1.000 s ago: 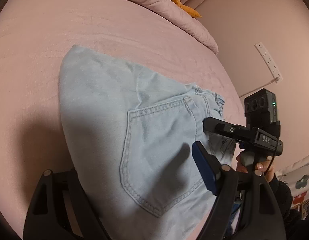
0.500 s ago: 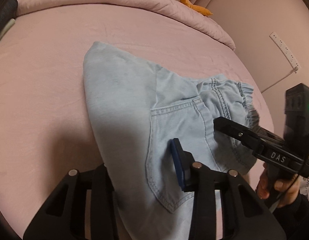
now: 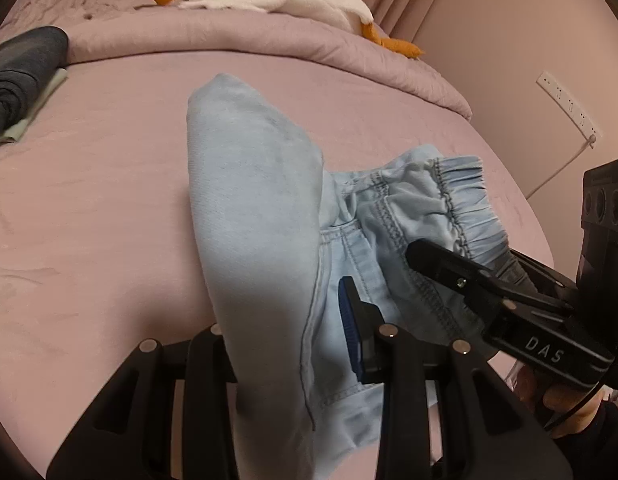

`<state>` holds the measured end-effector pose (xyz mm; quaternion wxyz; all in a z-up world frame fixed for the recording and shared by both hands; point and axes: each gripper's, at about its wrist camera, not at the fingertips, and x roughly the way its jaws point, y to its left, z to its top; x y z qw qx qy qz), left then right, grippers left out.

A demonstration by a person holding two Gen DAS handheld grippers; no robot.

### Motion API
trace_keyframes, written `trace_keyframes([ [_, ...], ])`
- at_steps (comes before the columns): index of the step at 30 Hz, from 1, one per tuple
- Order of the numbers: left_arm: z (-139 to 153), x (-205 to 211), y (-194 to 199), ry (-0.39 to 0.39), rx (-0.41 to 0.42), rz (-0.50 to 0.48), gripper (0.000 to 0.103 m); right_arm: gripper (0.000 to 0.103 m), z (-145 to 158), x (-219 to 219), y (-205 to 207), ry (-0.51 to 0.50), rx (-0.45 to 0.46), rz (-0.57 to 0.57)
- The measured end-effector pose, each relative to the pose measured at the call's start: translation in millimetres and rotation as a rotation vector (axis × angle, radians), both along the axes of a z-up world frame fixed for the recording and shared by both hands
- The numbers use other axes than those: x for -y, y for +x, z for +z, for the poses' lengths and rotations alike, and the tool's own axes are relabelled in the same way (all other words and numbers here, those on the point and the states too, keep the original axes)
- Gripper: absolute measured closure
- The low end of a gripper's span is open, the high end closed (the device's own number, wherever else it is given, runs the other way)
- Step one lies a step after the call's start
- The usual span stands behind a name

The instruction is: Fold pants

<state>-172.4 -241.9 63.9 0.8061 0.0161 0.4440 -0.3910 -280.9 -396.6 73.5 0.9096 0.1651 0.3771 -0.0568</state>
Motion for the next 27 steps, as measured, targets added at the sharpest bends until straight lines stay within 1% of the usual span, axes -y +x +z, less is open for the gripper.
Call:
trace_keyframes([
  [5,5,-22,-1,-0.014,0.016,0.031,0.071,0.054,10,-22,6,-0.044,0.022,0.048],
  [16,16,-64,13,-0.044,0.052,0.093,0.071,0.054,24,-61,34,-0.080,0.061,0.126],
  [27,17,-86,37,-0.043,0.075,0.127,0.071,0.054,28,-87,66,-0.101,0.071,0.176],
])
